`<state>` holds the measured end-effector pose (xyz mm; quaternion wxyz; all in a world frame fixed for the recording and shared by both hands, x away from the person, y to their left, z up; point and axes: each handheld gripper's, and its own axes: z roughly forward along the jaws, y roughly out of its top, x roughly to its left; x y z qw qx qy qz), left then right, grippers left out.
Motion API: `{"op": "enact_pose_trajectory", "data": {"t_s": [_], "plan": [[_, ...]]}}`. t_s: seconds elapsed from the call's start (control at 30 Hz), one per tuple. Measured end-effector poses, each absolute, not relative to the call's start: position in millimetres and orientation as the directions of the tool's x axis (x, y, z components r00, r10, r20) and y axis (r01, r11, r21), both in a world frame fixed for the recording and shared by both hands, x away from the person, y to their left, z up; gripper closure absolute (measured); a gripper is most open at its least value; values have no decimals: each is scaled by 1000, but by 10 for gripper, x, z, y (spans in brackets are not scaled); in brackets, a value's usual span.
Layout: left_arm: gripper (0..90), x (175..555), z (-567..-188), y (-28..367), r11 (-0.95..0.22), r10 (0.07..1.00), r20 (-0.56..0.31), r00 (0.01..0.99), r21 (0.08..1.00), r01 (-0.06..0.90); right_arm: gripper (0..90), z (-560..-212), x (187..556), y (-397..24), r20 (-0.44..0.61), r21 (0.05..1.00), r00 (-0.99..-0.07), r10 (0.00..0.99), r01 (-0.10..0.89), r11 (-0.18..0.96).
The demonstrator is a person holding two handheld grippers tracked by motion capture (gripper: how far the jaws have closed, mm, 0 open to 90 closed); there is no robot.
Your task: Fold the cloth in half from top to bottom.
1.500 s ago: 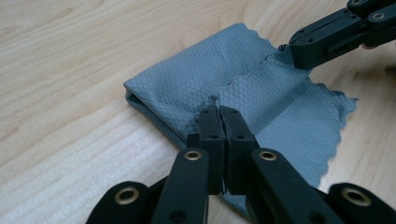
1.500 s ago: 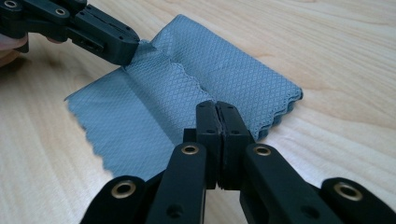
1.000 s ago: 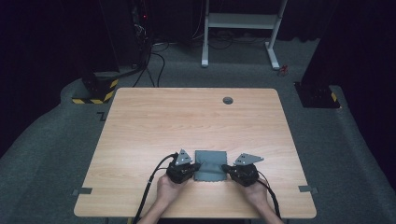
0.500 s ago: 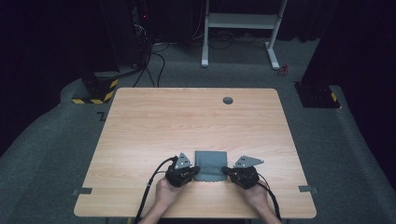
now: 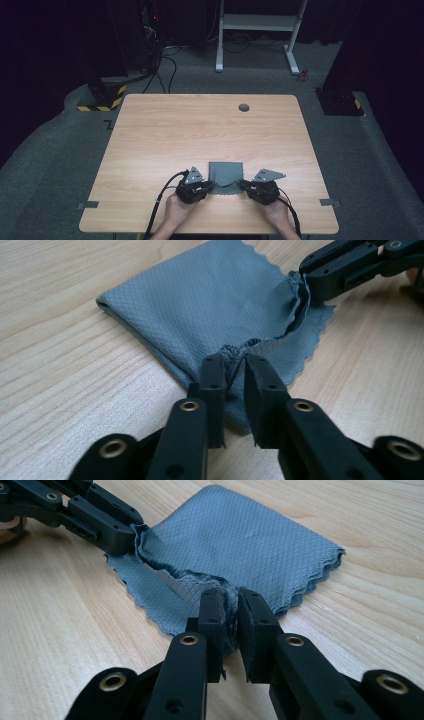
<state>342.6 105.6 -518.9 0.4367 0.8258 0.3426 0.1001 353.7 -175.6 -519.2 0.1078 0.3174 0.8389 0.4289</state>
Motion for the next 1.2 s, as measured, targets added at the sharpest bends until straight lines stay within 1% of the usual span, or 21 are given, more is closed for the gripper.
{"op": "enact_pose_trajectory", "data": {"t_s": [0.07,0.2,0.3,0.4,0.57,0.73,0.9,1.07,1.13,1.2], "plan": [[722,3418,-5137,1073,-364,652,-144,745,802,474,802,-5159,3523,-1785,103,797,-771,628,442,412],[698,3430,-5025,1089,-347,651,-140,746,820,456,801,-5053,3501,-1821,108,821,-774,624,423,383],[695,3481,-5009,1063,-347,662,-137,737,816,463,805,-4996,3523,-1801,101,826,-772,627,417,380],[694,3536,-5039,1016,-374,662,-129,738,797,475,811,-4993,3571,-1738,101,817,-767,634,427,387],[692,3587,-5122,943,-418,661,-124,740,758,501,814,-5084,3616,-1607,93,783,-773,627,446,433],[686,3518,-5155,948,-460,654,-90,751,740,490,806,-5146,3557,-1564,66,763,-788,612,435,478],[687,3432,-5190,1004,-478,651,-68,756,737,478,771,-5224,3466,-1605,30,751,-791,611,421,508],[687,3384,-5203,1051,-474,654,-71,753,738,481,754,-5223,3395,-1629,-18,749,-793,609,393,533],[685,3370,-5198,1065,-474,656,-71,751,736,483,749,-5217,3390,-1631,-23,746,-796,604,389,540],[687,3347,-5177,1084,-477,671,-47,740,736,480,746,-5205,3389,-1636,-20,743,-796,605,393,541]]}}
